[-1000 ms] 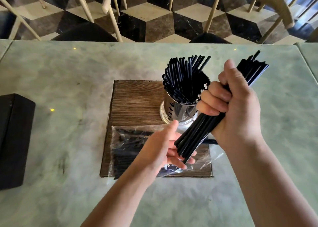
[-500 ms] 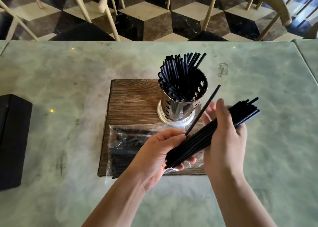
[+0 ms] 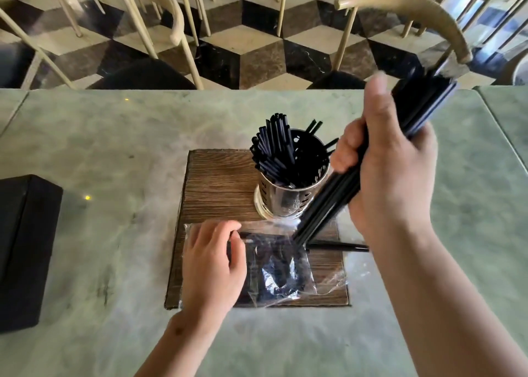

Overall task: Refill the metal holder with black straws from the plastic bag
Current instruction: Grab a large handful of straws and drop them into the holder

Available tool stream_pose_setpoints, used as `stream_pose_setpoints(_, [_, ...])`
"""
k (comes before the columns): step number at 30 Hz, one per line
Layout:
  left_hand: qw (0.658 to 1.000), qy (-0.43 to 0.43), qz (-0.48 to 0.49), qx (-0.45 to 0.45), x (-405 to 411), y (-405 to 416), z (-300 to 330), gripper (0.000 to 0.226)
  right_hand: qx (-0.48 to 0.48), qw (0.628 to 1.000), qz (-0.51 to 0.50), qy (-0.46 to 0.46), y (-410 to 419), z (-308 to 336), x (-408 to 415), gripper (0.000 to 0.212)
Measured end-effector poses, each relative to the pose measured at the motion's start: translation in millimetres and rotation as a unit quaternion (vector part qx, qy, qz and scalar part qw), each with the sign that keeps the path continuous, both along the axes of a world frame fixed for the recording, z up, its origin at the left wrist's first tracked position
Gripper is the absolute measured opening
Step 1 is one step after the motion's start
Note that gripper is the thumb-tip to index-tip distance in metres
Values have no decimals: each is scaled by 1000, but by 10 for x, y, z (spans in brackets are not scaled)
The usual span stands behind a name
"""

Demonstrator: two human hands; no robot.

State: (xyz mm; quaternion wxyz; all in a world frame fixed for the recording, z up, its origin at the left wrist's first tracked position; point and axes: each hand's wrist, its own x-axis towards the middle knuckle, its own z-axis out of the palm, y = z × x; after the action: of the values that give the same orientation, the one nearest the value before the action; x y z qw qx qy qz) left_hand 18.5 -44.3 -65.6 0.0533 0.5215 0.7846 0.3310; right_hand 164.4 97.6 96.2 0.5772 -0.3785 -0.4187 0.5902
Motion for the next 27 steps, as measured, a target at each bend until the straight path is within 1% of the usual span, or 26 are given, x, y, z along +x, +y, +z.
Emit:
stream_pose_setpoints(2, [997,58,-22,-49,13,-89,-188,33,65,997,3,-32,138,173,-68,35])
stream_pose_setpoints(4, [992,86,-39,-88,68,-177,-325,43,125,991,18,-42,240,305,-143,35])
stream_pose_setpoints(7, [986,113,-61,-104,107,-251,-439,51,192,980,23,-51,341,433,-247,42])
stream_pose_setpoints(10, [982,132,-62,-121,112,-241,-475,53,251,965,4,-82,423,422,-315,33])
stream_pose_setpoints(12, [978,143,-63,-136,113,-238,-497,52,281,953,-6,-116,430,325,-348,23])
stream_pose_setpoints(14, [977,149,-64,-140,101,-230,-519,52,283,949,-15,-139,378,167,-363,11])
stream_pose_setpoints(16, [977,156,-62,-134,93,-222,-548,52,266,952,-32,-149,323,-20,-355,10])
stream_pose_setpoints(19, [977,159,-62,-126,105,-222,-568,51,246,948,-65,-192,265,-265,-311,21])
stream_pose_setpoints(22, [977,163,-59,-122,99,-222,-587,50,220,942,-81,-240,196,-476,-291,45])
stream_pose_setpoints(23, [978,164,-57,-119,99,-224,-590,50,226,935,-82,-259,161,-528,-292,50])
stream_pose_setpoints(24, [978,164,-54,-116,98,-228,-590,50,247,921,-84,-291,123,-572,-292,50])
stream_pose_setpoints(25, [978,165,-52,-112,101,-230,-591,50,283,893,-95,-336,90,-616,-285,47])
stream_pose_setpoints(27, [979,166,-51,-109,106,-229,-592,50,346,827,-126,-425,57,-683,-272,39])
